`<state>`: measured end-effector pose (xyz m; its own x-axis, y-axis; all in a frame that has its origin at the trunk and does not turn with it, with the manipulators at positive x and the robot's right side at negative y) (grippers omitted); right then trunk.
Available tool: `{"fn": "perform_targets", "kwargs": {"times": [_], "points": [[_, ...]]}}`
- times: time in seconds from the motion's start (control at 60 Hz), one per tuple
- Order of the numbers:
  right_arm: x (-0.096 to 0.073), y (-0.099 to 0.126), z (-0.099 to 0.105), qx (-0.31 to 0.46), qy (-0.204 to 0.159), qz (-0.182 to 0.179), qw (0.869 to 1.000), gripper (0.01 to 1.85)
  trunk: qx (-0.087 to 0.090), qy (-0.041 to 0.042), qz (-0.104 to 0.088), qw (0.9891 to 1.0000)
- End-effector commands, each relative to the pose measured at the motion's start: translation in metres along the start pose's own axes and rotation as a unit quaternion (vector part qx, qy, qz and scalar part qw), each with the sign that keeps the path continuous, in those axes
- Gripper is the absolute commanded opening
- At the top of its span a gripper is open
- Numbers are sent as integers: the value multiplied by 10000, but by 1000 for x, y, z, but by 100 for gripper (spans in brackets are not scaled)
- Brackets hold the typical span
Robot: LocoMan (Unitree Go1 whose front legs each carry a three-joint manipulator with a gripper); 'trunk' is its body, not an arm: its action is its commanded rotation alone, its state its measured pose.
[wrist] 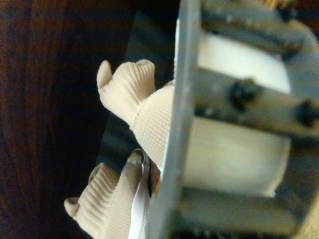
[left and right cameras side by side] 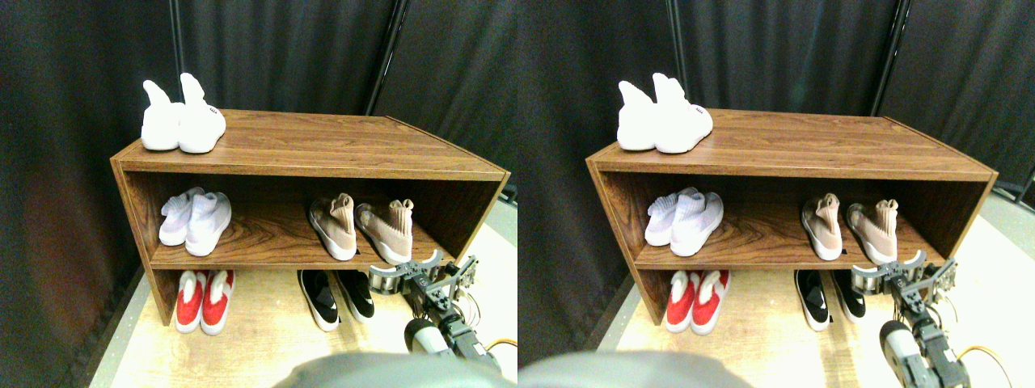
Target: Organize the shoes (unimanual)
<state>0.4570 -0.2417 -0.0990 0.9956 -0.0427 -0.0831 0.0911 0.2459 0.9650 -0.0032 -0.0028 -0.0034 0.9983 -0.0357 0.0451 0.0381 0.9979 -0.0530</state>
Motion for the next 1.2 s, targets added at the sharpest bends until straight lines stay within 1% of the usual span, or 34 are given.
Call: {"fn": "perform_targets", "kwargs": {"times": [0.017,0.15,0.167,0.217,0.267,0.333,0.367,0.417,0.45,0.467,0.5,0.533,0.583,0.6,0.633,0.65,0.667,0.683,0.7,0.733,0.75,0.8,0.817,0.833,0.85,0.867,0.9,0.917,0.967,1.017,1.083,1.133,1.167,1.2], "points": [[-9,14,3,26,44,404,9992,147,-48,69,21,10000],[-20,18,8,-222,10,621,9978,148,-48,69,21,10000],[-21,18,9,-215,14,631,9978,148,-29,68,-15,10000],[-27,19,11,-240,56,715,9971,148,-29,68,-15,10000],[-33,21,13,-291,38,742,9968,150,-29,68,-15,10000],[-38,22,15,-378,-4,779,9962,146,-20,64,-40,10000],[-42,23,18,-424,-49,817,9957,142,-20,64,-40,10000],[-46,24,23,-476,-171,860,9950,141,-20,64,-40,10000],[-46,24,25,-487,-176,876,9948,141,-20,64,-40,10000],[-47,24,32,-605,-194,927,9937,137,-20,64,-40,10000],[-49,25,36,-633,-253,934,9933,138,-20,64,-40,10000],[-50,25,37,-636,-248,952,9931,141,-28,58,-46,10000],[-49,24,46,-796,-201,1117,9903,136,-28,58,-46,10000],[-50,25,49,-849,-140,1174,9894,134,-28,58,-46,10000],[-50,25,53,-808,-236,1163,9896,126,-28,58,-46,10000],[-50,25,56,-875,-298,1179,9887,118,-28,58,-46,10000],[-50,25,59,-796,-427,1102,9898,108,-28,58,-46,10000],[-50,25,59,-796,-427,1102,9898,108,-41,58,-37,10000],[-49,26,61,-705,-514,1028,9909,101,-41,58,-37,10000],[-47,27,66,-553,-763,964,9909,82,-37,56,-37,10000],[-46,28,68,-527,-796,972,9907,77,-35,59,-37,10000],[-42,29,74,-426,-1045,971,9889,48,-35,67,-39,10000],[-41,29,75,-389,-1114,964,9883,44,-35,67,-39,10000],[-40,30,77,-345,-1253,987,9866,35,-31,69,-40,10000],[-40,30,77,-345,-1253,987,9866,35,-31,69,-40,10000],[-39,30,79,-331,-1373,1034,9846,25,-32,67,-38,10000],[-36,31,82,-366,-1452,1112,9825,11,-30,67,-35,10000],[-34,32,84,-349,-1590,1144,9800,6,-25,75,-36,10000],[-29,33,88,-312,-1842,1225,9747,6,-24,75,-34,10000],[-27,34,90,-270,-1876,1251,9739,6,-25,76,-34,10000],[-17,35,95,-207,-2157,1201,9688,6,-22,83,-35,10000],[-12,34,97,-191,-2139,1191,9694,6,-34,85,-26,10000],[-5,32,98,-232,-2157,1110,9698,6,-34,85,-26,10000],[-3,32,98,-244,-2171,1091,9697,6,-40,91,-19,9999]]}}
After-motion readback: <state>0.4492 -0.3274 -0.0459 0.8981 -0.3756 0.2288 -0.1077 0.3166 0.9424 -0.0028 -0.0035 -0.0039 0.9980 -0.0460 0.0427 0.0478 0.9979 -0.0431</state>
